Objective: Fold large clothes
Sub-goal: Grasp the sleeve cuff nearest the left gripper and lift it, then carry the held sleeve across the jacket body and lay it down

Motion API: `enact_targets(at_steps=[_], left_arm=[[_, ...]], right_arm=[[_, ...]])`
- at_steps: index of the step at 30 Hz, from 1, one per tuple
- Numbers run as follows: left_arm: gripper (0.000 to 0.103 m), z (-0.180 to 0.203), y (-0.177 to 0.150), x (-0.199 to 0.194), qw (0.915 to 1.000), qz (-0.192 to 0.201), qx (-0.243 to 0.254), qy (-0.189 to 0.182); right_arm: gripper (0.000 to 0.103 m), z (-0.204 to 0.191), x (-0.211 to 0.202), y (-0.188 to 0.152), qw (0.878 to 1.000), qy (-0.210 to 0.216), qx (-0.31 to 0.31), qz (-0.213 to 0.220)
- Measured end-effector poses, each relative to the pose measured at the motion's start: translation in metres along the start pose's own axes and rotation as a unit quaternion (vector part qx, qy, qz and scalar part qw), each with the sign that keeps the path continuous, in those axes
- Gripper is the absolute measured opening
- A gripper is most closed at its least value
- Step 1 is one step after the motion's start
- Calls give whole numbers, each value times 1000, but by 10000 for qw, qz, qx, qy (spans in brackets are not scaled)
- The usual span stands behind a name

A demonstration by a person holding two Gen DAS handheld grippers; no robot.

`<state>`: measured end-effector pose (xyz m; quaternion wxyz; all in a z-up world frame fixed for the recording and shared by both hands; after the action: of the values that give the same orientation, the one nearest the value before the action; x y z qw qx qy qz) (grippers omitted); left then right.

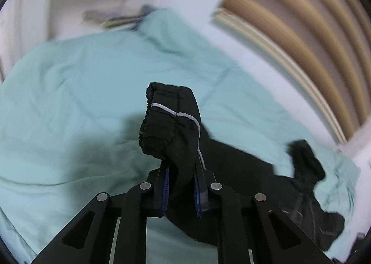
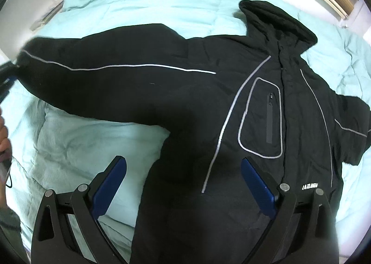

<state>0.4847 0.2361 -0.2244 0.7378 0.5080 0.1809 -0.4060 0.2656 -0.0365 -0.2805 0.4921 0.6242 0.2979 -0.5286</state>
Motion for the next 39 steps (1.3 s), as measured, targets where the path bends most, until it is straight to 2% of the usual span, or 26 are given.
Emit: enact_targets(at_steps=[4,6,8,10,13,15,18,21,24,26,27,29,30,31,33,37,39], left_arm=[[15,67,-12,-16,9967,4,629,-519],[15,113,-26,-21,9911,-70,1022,-852],[15,153,-42,-20,9836,-194,1360,-1172],[15,201,-69,-11,9718,-420,1838,-1419],[15,252,-113,9,9554,-828,2309,-1645],[15,273,-136,28,9459,-1086,2504,-1753],[15,293,-178,71,9325,-1612,2727,-1736],[17,293,-211,108,9232,-2047,2838,-1591],[23,286,-227,128,9188,-2389,2726,-1561],[30,285,-229,126,9156,-2577,2593,-1672],[39,288,-229,121,9108,-2711,2509,-1845],[47,286,-226,103,8995,-2941,2206,-2362],[57,284,-222,94,8968,-2995,2087,-2499],[69,282,-216,83,8961,-2980,2010,-2604],[75,276,-205,65,8999,-2792,2000,-2687],[75,253,-187,44,9151,-2586,1824,-2498],[75,238,-183,42,9221,-2547,1708,-2361]], right_arm=[[100,20,-4,-6,9998,5,205,57],[100,36,-7,-10,9993,-21,358,94],[100,51,-9,-13,9986,-52,517,113],[100,71,-10,-18,9973,-98,711,122],[100,107,-8,-26,9939,-203,1080,106],[100,128,-5,-32,9911,-259,1305,69],[100,156,2,-44,9865,-318,1604,-23],[100,176,9,-55,9842,-367,1729,-120],[100,188,14,-60,9837,-382,1745,-189],[100,193,14,-61,9848,-392,1685,-179],[100,194,15,-58,9855,-378,1645,-158],[100,195,15,-50,9871,-314,1566,-82],[100,195,16,-45,9878,-238,1539,-33],[100,194,16,-40,9883,-167,1514,5],[100,190,20,-22,9896,96,1427,136],[99,180,36,9,9893,555,1320,273],[92,169,49,23,9879,827,1290,255]])
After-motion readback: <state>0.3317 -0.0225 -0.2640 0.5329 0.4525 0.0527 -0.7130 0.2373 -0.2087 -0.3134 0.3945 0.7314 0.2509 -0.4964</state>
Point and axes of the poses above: each gripper's, at about its wrist camera, not at the fingertips, and x roughly the way its jaws point, z to its right, y to its top, the point moved 6 cm from there along x, roughly the way its jaws point, and after that the axes turned 2 degrees about -x, right-handed, at the moved point
